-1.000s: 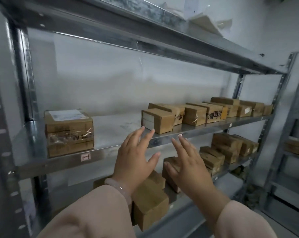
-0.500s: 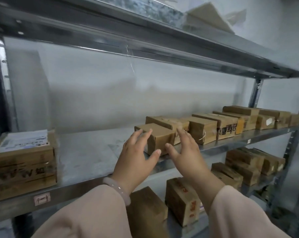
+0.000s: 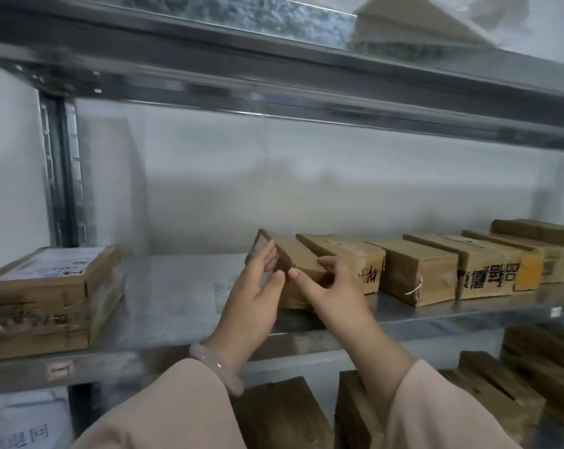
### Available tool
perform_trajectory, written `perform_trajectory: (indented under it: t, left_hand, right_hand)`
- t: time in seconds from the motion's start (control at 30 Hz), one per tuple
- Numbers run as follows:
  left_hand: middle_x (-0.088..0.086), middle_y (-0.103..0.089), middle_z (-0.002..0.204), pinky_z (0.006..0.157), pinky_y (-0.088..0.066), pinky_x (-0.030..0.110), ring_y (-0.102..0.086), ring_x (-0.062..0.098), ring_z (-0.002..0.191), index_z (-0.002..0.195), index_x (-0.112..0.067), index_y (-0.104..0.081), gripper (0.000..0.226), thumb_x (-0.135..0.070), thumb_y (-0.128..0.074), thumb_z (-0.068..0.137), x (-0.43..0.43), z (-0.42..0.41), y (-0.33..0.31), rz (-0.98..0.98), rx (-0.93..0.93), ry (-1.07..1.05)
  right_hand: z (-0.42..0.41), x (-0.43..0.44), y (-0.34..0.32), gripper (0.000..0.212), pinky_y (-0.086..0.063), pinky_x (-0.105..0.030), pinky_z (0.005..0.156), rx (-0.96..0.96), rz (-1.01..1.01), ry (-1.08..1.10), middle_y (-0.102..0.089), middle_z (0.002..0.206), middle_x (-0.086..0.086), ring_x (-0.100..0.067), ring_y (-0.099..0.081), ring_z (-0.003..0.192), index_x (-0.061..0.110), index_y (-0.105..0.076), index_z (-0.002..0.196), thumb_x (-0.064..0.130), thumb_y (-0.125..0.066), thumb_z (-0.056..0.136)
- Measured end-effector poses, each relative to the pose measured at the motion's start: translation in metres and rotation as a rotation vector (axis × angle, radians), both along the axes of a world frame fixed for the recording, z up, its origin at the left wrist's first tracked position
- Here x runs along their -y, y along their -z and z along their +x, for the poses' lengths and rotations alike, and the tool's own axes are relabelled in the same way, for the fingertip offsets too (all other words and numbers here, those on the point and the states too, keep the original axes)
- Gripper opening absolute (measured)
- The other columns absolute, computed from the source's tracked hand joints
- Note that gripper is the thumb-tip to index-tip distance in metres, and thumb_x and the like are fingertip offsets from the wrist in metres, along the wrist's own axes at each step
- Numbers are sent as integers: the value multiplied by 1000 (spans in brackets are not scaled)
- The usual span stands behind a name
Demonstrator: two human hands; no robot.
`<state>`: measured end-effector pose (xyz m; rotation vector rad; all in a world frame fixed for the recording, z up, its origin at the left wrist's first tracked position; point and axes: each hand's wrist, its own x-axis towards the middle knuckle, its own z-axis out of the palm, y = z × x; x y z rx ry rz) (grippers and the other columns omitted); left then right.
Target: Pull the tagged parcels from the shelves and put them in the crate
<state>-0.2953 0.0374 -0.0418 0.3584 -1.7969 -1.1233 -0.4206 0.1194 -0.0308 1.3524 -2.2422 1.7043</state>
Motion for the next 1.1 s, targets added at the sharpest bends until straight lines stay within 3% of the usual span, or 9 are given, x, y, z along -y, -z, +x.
perform_trajectory:
  t: [0.13, 0.27, 0.33, 0.43, 0.57, 0.67, 0.8, 0.93, 1.1]
  left_hand:
    - [-27, -52, 132, 81, -38, -3, -46, -16, 119, 132, -53, -38, 47, -17, -44, 101, 1, 6, -5, -19, -41, -17]
    - [-26, -55, 132, 86, -34, -4, -43, -13, 123, 130, -62, -33, 56, -15, -42, 101, -1, 11, -5, -110, 35, -25]
    - [-25, -54, 133, 87, -34, -3, -43, -10, 126, 130, -64, -33, 56, -18, -43, 100, -1, 14, -5, -150, 40, -45]
    - [-25, -43, 138, 79, -38, -3, -41, -3, 128, 129, -65, -35, 54, -29, -56, 94, 0, 17, -5, -160, 1, -180]
    - [-30, -20, 146, 96, -28, 7, -23, -2, 132, 137, -60, -24, 72, -48, -68, 81, 5, 23, -1, -289, 138, -387]
    - [-24, -24, 146, 95, -39, 8, -28, 3, 134, 138, -55, -29, 73, -40, -72, 81, 12, 30, -2, -242, 103, -340]
    - [-15, -34, 145, 98, -52, 38, -38, 12, 134, 137, -49, -38, 62, -37, -69, 84, 23, 43, -6, -232, 155, -387]
    - [-9, -45, 140, 102, -46, 32, -47, 9, 127, 135, -49, -39, 54, -44, -64, 87, 40, 52, -7, -257, 311, -412]
    - [-2, -56, 135, 102, -46, 35, -59, 13, 116, 138, -38, -43, 51, -40, -62, 90, 53, 54, -7, -110, 345, -406]
  right_hand:
    - [-2, 8, -4, 49, -52, -27, 75, 194, -105, -84, -55, 117, 3, -14, -56, 103, 32, -50, 113, 56, -68, 75]
    - [-1, 15, -8, 70, -53, -39, 87, 287, -19, -164, -50, 124, -3, -21, -54, 108, 28, -45, 125, 67, -66, 71]
    - [0, 18, -11, 69, -55, -34, 78, 296, -17, -158, -51, 122, -4, -21, -56, 103, 28, -44, 123, 67, -67, 71]
    - [3, 20, -12, 56, -58, -28, 63, 466, -53, -221, -59, 112, -4, -20, -63, 94, 27, -46, 117, 61, -66, 76]
    - [11, 28, -12, 55, -59, -39, 80, 746, -62, -393, -64, 106, -6, -22, -68, 94, 24, -46, 121, 58, -62, 82]
    - [19, 31, -13, 64, -55, -44, 89, 593, 94, -407, -62, 117, -3, -21, -66, 97, 24, -43, 131, 69, -48, 85]
    - [22, 28, -16, 57, -49, -26, 63, 247, 202, -314, -57, 98, 11, -8, -55, 87, 29, -49, 121, 72, -36, 87]
    - [20, 31, -18, 55, -51, -42, 93, 208, 183, -397, -59, 126, 4, -14, -56, 109, 26, -49, 132, 61, -45, 91]
    - [14, 27, -12, 46, -49, -41, 97, 127, 162, -430, -58, 127, 10, -10, -55, 114, 34, -52, 132, 53, -52, 90]
